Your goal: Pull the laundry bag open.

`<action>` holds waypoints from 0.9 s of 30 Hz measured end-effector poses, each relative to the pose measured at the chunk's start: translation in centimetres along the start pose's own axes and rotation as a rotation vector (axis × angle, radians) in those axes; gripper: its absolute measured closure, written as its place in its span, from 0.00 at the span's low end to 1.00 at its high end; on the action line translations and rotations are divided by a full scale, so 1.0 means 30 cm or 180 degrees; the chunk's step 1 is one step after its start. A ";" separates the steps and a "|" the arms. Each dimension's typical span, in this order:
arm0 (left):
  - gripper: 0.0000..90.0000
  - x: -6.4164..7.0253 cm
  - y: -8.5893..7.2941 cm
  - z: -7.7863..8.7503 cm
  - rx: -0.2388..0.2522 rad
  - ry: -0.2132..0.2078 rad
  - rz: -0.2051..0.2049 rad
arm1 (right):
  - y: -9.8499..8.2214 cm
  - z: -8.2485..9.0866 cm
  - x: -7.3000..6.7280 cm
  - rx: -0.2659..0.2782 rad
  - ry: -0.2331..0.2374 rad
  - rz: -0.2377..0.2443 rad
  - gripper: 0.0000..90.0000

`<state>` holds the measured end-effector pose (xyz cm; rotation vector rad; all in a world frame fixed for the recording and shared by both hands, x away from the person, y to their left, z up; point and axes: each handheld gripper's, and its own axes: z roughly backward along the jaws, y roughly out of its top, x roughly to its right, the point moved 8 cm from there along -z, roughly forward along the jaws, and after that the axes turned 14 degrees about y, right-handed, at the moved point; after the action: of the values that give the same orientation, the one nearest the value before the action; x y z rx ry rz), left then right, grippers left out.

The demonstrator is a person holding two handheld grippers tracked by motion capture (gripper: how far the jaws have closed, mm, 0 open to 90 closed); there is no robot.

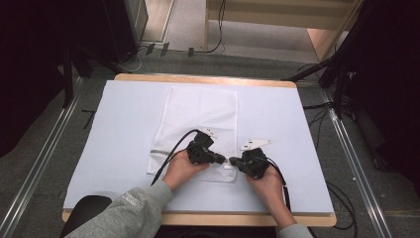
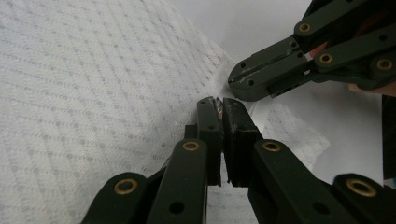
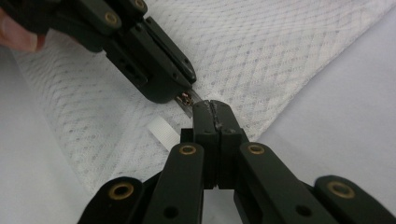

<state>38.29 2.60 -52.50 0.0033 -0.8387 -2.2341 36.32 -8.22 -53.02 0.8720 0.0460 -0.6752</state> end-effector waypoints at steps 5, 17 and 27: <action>0.98 -0.008 -0.003 0.004 -0.0098 -0.0167 0.0197 | -0.001 0.000 -0.002 -0.0006 -0.0036 0.0017 1.00; 0.98 -0.059 -0.017 0.037 -0.0248 -0.0231 0.0329 | -0.005 0.000 0.001 0.0052 0.0004 0.0005 1.00; 0.98 -0.084 -0.026 0.066 -0.0287 -0.0195 0.0300 | -0.005 0.001 0.003 0.0079 0.0022 0.0007 1.00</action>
<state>39.14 5.75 -51.99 -0.1452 -0.7541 -2.1903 36.28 -8.35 -53.13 0.8981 0.0431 -0.6719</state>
